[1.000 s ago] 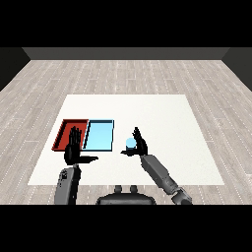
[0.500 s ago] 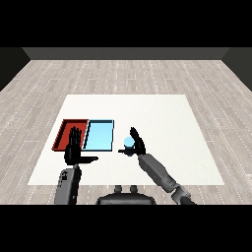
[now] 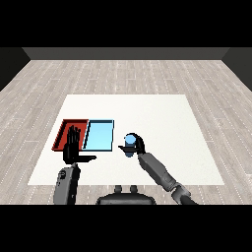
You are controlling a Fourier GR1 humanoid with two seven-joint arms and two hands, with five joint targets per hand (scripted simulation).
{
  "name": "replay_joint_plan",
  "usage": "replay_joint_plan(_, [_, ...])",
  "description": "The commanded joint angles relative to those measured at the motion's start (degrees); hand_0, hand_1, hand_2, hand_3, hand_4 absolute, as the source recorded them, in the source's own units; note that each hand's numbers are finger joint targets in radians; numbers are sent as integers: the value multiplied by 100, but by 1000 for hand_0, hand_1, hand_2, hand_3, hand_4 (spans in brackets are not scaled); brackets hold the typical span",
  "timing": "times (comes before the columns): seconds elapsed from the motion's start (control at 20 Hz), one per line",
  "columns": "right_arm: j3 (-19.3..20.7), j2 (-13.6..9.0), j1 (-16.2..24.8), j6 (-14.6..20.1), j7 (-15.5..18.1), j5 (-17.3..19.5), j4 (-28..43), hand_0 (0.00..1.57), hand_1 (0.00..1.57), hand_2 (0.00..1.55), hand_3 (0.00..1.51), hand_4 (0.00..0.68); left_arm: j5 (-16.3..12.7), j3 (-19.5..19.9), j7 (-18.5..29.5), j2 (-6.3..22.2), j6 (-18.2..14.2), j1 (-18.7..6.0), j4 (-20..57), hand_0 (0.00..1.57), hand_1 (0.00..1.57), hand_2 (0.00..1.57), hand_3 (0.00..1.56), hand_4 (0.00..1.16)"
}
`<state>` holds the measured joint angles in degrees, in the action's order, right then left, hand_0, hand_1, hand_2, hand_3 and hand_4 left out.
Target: Pick the blue can and put it in the blue box
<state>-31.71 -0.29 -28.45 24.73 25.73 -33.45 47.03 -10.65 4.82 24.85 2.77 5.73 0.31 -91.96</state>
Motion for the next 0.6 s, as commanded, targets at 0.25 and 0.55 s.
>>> replay_joint_plan(0.25, [81,-271,82,110,-120,421,733,1503,1503,1460,1417,657,212,-218,115,-105,43,-117,452,0,0,0,0,0])
replay_joint_plan(0.55, [224,-33,-170,20,-166,753,819,1481,1481,1455,1415,646,563,-732,224,-267,-355,-250,806,0,0,0,0,0])
